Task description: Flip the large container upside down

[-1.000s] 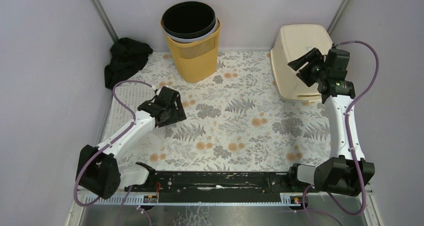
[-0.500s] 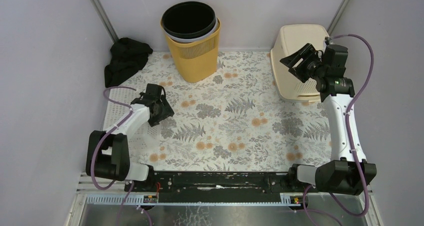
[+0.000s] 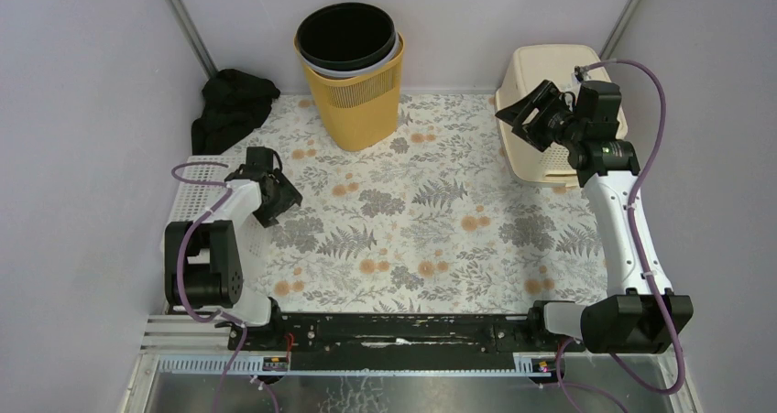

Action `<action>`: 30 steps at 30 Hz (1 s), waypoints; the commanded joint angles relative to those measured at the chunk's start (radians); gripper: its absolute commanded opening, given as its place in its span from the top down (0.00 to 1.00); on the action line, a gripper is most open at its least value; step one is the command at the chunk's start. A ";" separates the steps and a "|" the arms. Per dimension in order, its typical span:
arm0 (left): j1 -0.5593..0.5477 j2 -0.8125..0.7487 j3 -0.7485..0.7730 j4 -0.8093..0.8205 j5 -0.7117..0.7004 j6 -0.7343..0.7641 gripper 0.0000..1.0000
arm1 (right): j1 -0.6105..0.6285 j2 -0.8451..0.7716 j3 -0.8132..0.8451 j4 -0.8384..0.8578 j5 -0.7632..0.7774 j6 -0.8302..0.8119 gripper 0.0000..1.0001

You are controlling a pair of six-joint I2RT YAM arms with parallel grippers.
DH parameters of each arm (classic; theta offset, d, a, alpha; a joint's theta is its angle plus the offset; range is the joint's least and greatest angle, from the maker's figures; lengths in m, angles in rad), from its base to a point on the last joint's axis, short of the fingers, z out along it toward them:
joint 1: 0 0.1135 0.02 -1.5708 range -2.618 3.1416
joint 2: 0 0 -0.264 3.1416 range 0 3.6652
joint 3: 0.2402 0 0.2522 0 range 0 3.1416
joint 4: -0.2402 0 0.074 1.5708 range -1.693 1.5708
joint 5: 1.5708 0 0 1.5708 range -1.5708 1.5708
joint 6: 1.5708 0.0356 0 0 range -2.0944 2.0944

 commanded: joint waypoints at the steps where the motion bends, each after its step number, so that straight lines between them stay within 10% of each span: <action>1: 0.018 0.012 0.044 0.039 0.044 0.032 0.22 | 0.023 0.003 0.017 0.045 -0.015 -0.013 0.31; 12: -0.165 -0.133 0.145 0.003 0.171 0.014 0.17 | 0.189 0.136 0.245 -0.065 0.010 -0.098 0.22; 19: -0.222 -0.179 0.235 -0.031 0.125 0.049 0.07 | 0.313 0.437 0.701 -0.261 0.050 -0.202 0.22; 25: -0.221 -0.024 0.517 -0.077 0.074 0.063 0.00 | 0.334 0.683 1.043 -0.345 0.169 -0.237 0.21; 30: -0.214 0.098 0.729 -0.061 0.038 0.022 0.00 | 0.334 0.730 0.999 -0.170 0.200 -0.191 0.21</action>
